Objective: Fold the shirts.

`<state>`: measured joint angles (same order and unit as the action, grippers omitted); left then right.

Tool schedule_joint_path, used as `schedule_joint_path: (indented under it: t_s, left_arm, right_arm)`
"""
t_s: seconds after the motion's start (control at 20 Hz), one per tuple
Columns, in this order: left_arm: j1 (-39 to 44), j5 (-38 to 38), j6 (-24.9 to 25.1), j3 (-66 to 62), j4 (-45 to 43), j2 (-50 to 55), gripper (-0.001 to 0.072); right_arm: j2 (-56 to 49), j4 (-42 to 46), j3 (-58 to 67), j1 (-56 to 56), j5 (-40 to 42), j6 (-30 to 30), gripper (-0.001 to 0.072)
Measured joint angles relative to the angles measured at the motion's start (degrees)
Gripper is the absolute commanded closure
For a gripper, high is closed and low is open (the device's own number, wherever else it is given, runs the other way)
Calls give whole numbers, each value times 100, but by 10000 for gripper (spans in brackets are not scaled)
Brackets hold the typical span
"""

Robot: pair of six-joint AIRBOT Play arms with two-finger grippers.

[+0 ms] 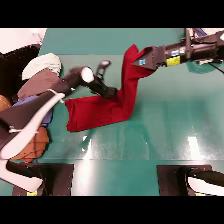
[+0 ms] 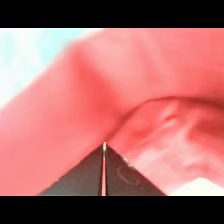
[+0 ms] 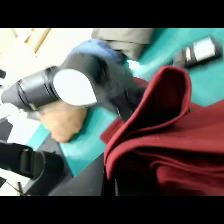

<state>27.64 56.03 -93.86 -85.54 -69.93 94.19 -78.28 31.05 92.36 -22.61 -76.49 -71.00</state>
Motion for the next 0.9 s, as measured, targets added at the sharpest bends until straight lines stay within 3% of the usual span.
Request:
schedule_joint_path:
  t_s: [0.3,0.35,0.45,0.65,0.9]
  left_arm:
    - [-1716,564,37,-4,-986,-1797,682]
    - [-1998,597,83,-4,-1067,-2076,682]
    - [-2461,667,153,-4,-1145,-2514,682]
    - [-2999,813,225,-4,-1209,-2977,682]
    - [-3185,1025,269,-4,-1209,-3117,683]
  right_arm:
    - [-691,-17,9,-1537,817,155,672]
    - [-890,-17,9,-1838,1025,221,530]
    - [-1263,-22,13,-2337,1388,308,169]
    - [-1744,9,13,-2693,1635,387,200]
    - [-1637,411,-437,-1906,1025,289,200]
